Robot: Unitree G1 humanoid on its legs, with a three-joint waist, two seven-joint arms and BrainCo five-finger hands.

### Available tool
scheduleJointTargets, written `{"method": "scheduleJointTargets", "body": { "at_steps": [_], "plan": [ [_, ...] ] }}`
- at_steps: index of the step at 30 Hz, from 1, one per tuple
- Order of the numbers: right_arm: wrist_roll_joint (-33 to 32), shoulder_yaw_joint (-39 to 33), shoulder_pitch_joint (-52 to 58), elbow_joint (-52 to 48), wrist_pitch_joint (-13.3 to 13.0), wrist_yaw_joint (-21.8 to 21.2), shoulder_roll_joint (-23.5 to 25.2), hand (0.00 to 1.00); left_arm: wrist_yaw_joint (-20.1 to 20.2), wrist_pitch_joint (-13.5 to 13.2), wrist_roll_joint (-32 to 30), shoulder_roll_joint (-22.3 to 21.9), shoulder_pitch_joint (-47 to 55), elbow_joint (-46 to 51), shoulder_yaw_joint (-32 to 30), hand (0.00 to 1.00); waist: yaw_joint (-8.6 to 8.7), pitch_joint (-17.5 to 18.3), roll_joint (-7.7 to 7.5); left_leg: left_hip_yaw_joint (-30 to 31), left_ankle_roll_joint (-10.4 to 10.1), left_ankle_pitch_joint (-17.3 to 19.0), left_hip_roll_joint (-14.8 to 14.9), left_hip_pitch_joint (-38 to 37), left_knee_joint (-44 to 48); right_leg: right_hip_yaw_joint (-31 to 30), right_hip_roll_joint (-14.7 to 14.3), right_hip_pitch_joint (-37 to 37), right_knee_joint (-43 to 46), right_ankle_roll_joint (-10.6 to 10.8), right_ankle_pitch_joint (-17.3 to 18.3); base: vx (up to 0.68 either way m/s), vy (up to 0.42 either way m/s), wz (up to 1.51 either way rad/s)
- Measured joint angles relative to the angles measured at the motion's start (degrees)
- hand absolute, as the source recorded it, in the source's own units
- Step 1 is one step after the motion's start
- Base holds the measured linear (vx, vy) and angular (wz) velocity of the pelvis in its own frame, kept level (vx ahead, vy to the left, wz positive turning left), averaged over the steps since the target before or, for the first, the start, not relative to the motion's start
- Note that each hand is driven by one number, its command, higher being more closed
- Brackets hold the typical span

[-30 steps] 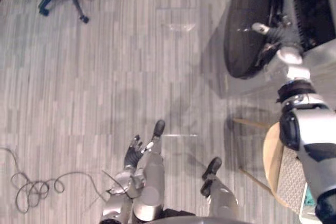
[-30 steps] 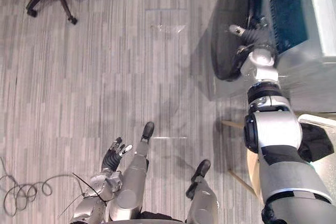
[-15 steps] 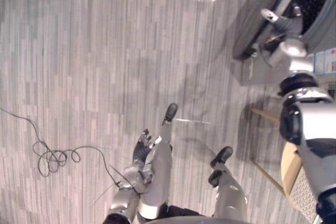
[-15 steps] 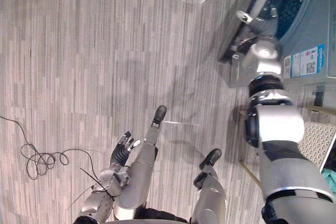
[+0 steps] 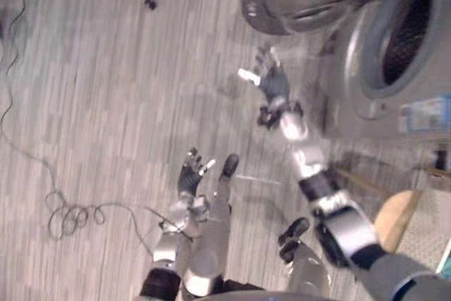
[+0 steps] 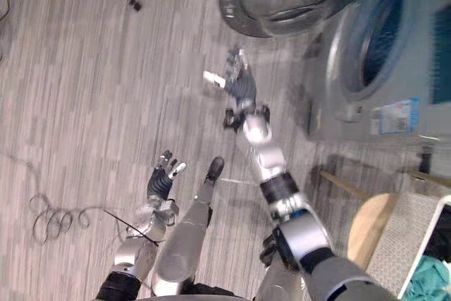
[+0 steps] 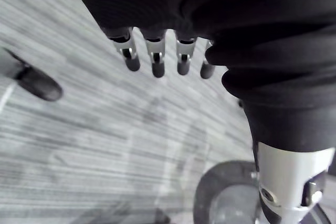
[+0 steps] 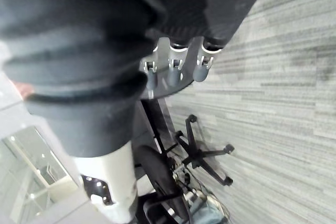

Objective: Pick up the laundry basket with both hands and put the clothes into the washing machine.

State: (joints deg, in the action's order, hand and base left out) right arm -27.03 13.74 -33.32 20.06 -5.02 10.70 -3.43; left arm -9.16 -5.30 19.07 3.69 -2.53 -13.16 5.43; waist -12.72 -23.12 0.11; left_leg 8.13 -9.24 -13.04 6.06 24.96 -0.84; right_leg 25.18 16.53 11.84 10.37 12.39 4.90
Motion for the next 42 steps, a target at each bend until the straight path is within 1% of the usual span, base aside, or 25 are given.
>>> {"method": "scheduleJointTargets", "body": {
  "at_steps": [1, 2, 3, 5, 6, 8, 10, 12, 13, 14, 16, 17, 18, 19, 20, 21, 22, 23, 25, 27, 30, 32, 36, 40, 42],
  "plan": [
    [-0.20, 0.50, 4.81, -1.99, -0.28, -0.90, -0.24, 0.00, -0.15, 0.02, -0.72, 1.35, -1.75, -1.72, -1.47, 0.00, 1.31, 1.00, -1.15, -1.47, -0.04, 0.22, 0.22, -0.09, 0.38, -1.81, -0.42, 0.50, -0.84, -0.29, -0.86, -0.06, 0.030, -0.87],
    [-0.56, 0.25, 11.00, -4.46, -0.62, -2.31, -1.53, 0.00, -1.07, 0.02, -1.91, 3.50, -4.81, -4.48, -3.41, 0.00, 2.86, 1.46, -1.98, -3.25, 0.09, 1.97, 1.09, -0.65, 1.58, -3.92, -1.05, 0.60, -1.36, -0.43, -1.40, -0.07, 0.037, -0.90],
    [-0.59, -0.39, 14.20, -5.36, -0.91, -2.77, -2.52, 0.00, -1.44, 0.04, -2.06, 4.55, -6.52, -6.17, -4.15, 0.00, 3.71, 1.54, -2.12, -4.01, 0.28, 3.00, 1.71, -1.30, 1.79, -5.15, -1.54, 0.76, -1.57, -0.58, -1.90, -0.06, 0.030, -0.93],
    [-0.59, -2.98, 22.33, -7.03, -1.20, -4.62, -5.14, 0.00, -2.85, 0.03, -3.06, 8.30, -10.75, -10.03, -6.33, 0.00, 5.86, 2.26, -3.34, -6.90, 0.43, 3.73, 2.71, -2.24, 1.80, -8.61, -2.07, 2.36, -1.71, -0.94, -2.91, -0.14, 0.028, -0.93],
    [-0.53, -5.75, 28.51, -7.60, -1.13, -5.84, -6.52, 0.00, -3.76, 0.01, -3.96, 11.37, -14.48, -12.86, -7.71, 0.00, 7.08, 2.66, -4.04, -8.81, 0.23, 4.01, 3.44, -2.84, 1.75, -11.08, -2.59, 3.60, -1.90, -1.26, -3.62, -0.14, 0.022, -0.85],
    [-0.60, -7.70, 33.09, -7.64, -1.08, -6.77, -6.76, 0.00, -4.65, -0.03, -4.12, 14.26, -17.62, -15.40, -9.05, 0.00, 8.46, 2.92, -4.46, -10.49, -0.26, 4.38, 4.10, -3.54, 1.57, -13.04, -3.21, 4.36, -2.62, -1.78, -4.29, -0.10, 0.002, -0.70],
    [-0.63, -9.20, 39.14, -9.01, -1.01, -8.47, -6.42, 0.00, -5.53, 0.01, -4.18, 19.88, -21.60, -20.41, -10.54, 0.00, 9.97, 3.47, -5.36, -13.56, -0.27, 4.38, 5.27, -4.90, 0.86, -16.50, -4.26, 5.60, -3.04, -2.14, -5.38, -0.10, -0.025, -0.76],
    [-1.93, -9.54, 42.16, -10.42, -1.01, -9.30, -5.91, 0.00, -5.91, 0.08, -5.18, 23.69, -24.23, -24.30, -10.71, 0.00, 11.92, 3.69, -5.71, -14.85, -0.28, 4.38, 5.71, -5.06, 0.85, -17.55, -4.74, 6.03, -3.58, -2.07, -6.31, -0.05, -0.027, -0.47],
    [-2.38, -9.27, 43.58, -11.03, -0.96, -9.97, -5.49, 0.00, -5.84, 0.24, -5.21, 26.08, -26.61, -27.72, -10.69, 0.00, 12.16, 4.12, -6.41, -16.07, -0.29, 4.39, 6.08, -5.04, 0.83, -19.12, -5.13, 7.06, -3.95, -2.07, -7.04, -0.04, -0.028, -0.50],
    [-2.75, -9.30, 44.08, -11.76, -0.94, -10.12, -5.20, 0.00, -5.80, 0.54, -5.17, 27.05, -28.03, -29.60, -10.69, 0.00, 12.23, 4.26, -6.66, -16.57, -0.27, 4.38, 6.18, -4.98, 0.83, -19.67, -5.25, 7.51, -4.21, -2.10, -7.44, -0.02, -0.031, -0.50],
    [-4.12, -9.16, 44.64, -15.10, -0.97, -11.13, -4.13, 0.00, -4.89, 1.49, -5.03, 31.46, -32.88, -36.65, -10.66, 0.00, 13.81, 4.21, -7.62, -17.83, 0.01, 4.16, 6.35, -4.99, 0.96, -21.00, -5.52, 7.68, -5.70, -2.03, -8.89, -0.02, -0.022, -0.30],
    [-4.41, -9.19, 44.64, -15.98, -1.00, -11.27, -3.84, 0.00, -4.54, 1.85, -5.02, 32.48, -33.88, -37.84, -10.66, 0.00, 14.14, 4.18, -7.96, -18.16, 0.01, 4.17, 6.37, -4.98, 1.13, -21.40, -5.55, 7.78, -5.90, -2.05, -9.14, -0.01, -0.011, -0.23],
    [-4.63, -9.14, 44.71, -17.27, -1.05, -11.79, -3.65, 0.00, -4.16, 2.33, -5.01, 34.01, -35.49, -39.46, -10.67, 0.00, 14.42, 4.15, -8.60, -18.64, 0.00, 4.19, 6.47, -4.94, 1.27, -22.06, -5.70, 7.91, -6.47, -2.06, -9.67, -0.02, -0.021, -0.29],
    [-5.43, -9.07, 44.90, -19.54, -1.14, -12.31, -3.65, 0.00, -3.46, 2.84, -4.87, 36.89, -38.91, -42.24, -10.66, 0.00, 14.74, 4.13, -9.84, -19.44, -0.07, 4.24, 6.87, -4.40, 1.56, -22.73, -6.13, 8.22, -7.88, -2.15, -10.83, -0.03, -0.027, -0.29],
    [-6.04, -9.07, 44.97, -20.44, -1.18, -12.48, -3.65, 0.00, -3.33, 2.96, -4.60, 38.12, -40.49, -43.33, -10.66, 0.00, 14.86, 3.99, -10.46, -19.58, -0.15, 4.30, 7.09, -4.09, 1.76, -22.97, -6.38, 8.29, -8.58, -2.35, -11.38, -0.05, -0.044, -0.29],
    [-6.76, -9.26, 45.17, -22.15, -1.27, -12.95, -3.65, 0.00, -3.29, 3.16, -3.92, 40.63, -43.44, -44.98, -10.66, 0.00, 15.25, 3.57, -11.61, -19.74, -0.28, 4.40, 7.56, -3.46, 2.29, -23.28, -6.84, 8.31, -9.80, -2.52, -12.26, -0.05, -0.038, -0.17],
    [-6.93, -9.48, 45.37, -22.98, -1.30, -13.21, -3.65, 0.00, -3.29, 3.35, -3.82, 41.65, -45.00, -45.80, -10.67, 0.00, 15.33, 3.35, -12.10, -19.77, -0.44, 4.54, 7.86, -3.04, 2.78, -23.41, -7.09, 8.35, -10.35, -2.62, -12.72, -0.06, -0.053, -0.18],
    [-7.41, -9.70, 46.01, -24.80, -1.39, -13.28, -3.64, 0.00, -3.31, 3.74, -3.31, 43.29, -47.57, -46.51, -10.71, 0.00, 15.37, 2.92, -13.12, -19.80, -0.61, 4.72, 8.41, -2.27, 3.43, -23.63, -7.60, 8.46, -11.42, -2.77, -13.40, -0.06, -0.056, -0.12],
    [-8.40, -10.43, 47.24, -27.20, -1.48, -13.27, -2.96, 0.00, -3.32, 3.90, -2.63, 44.63, -50.19, -47.26, -11.84, 0.00, 15.41, 2.58, -14.14, -19.60, -1.03, 5.01, 9.36, -0.88, 3.98, -23.64, -8.54, 9.04, -12.62, -3.24, -14.29, -0.06, -0.064, -0.11],
    [-8.98, -11.49, 47.82, -28.52, -2.56, -12.99, -1.60, 0.00, -3.40, 3.94, -1.24, 44.72, -51.43, -47.29, -13.73, 0.00, 15.36, 2.51, -14.58, -19.46, -1.27, 5.11, 10.20, 1.36, 4.64, -23.75, -9.30, 10.90, -12.66, -3.45, -14.71, -0.05, -0.046, -0.10],
    [-9.09, -11.34, 49.39, -31.01, -2.70, -12.11, -0.01, 0.00, -3.51, 4.84, 0.16, 44.72, -52.96, -47.32, -15.24, 0.00, 14.88, 2.17, -15.46, -19.11, -2.18, 5.87, 12.26, 4.40, 7.75, -24.00, -10.93, 12.02, -13.65, -4.04, -15.78, -0.04, -0.045, -0.13],
    [-9.51, -11.08, 50.75, -33.53, -3.12, -12.07, 0.97, 0.00, -3.63, 4.87, 1.54, 44.68, -53.62, -47.32, -17.07, 0.00, 14.47, 1.98, -15.84, -18.72, -2.95, 7.32, 14.20, 5.97, 10.51, -24.23, -12.49, 12.46, -13.74, -4.14, -16.32, -0.02, -0.051, -0.22],
    [-9.48, -10.97, 54.30, -38.27, -3.64, -12.06, 0.79, 0.00, -3.65, 4.84, 5.82, 42.99, -55.36, -46.59, -19.24, 0.00, 13.54, 1.91, -15.78, -16.83, -4.53, 11.21, 18.23, 9.84, 16.68, -24.03, -15.63, 12.73, -14.54, -4.27, -16.44, -0.02, -0.041, -0.21],
    [-9.48, -10.98, 55.43, -39.48, -3.63, -12.03, 0.77, 0.00, -3.76, 4.75, 9.94, 41.65, -56.23, -44.54, -19.61, 0.00, 12.64, 1.66, -15.44, -15.54, -5.25, 12.05, 20.85, 13.10, 19.30, -23.79, -17.59, 14.35, -14.64, -3.99, -16.76, 0.00, -0.017, -0.16],
    [-9.43, -10.97, 56.04, -39.48, -3.63, -11.98, 0.76, 0.00, -3.98, 4.76, 10.10, 40.62, -57.31, -44.53, -19.60, 0.00, 11.79, 1.59, -15.34, -15.25, -5.36, 12.09, 21.64, 13.50, 19.90, -23.78, -18.38, 14.45, -14.71, -3.98, -16.96, 0.01, -0.018, -0.12]
  ]
}}
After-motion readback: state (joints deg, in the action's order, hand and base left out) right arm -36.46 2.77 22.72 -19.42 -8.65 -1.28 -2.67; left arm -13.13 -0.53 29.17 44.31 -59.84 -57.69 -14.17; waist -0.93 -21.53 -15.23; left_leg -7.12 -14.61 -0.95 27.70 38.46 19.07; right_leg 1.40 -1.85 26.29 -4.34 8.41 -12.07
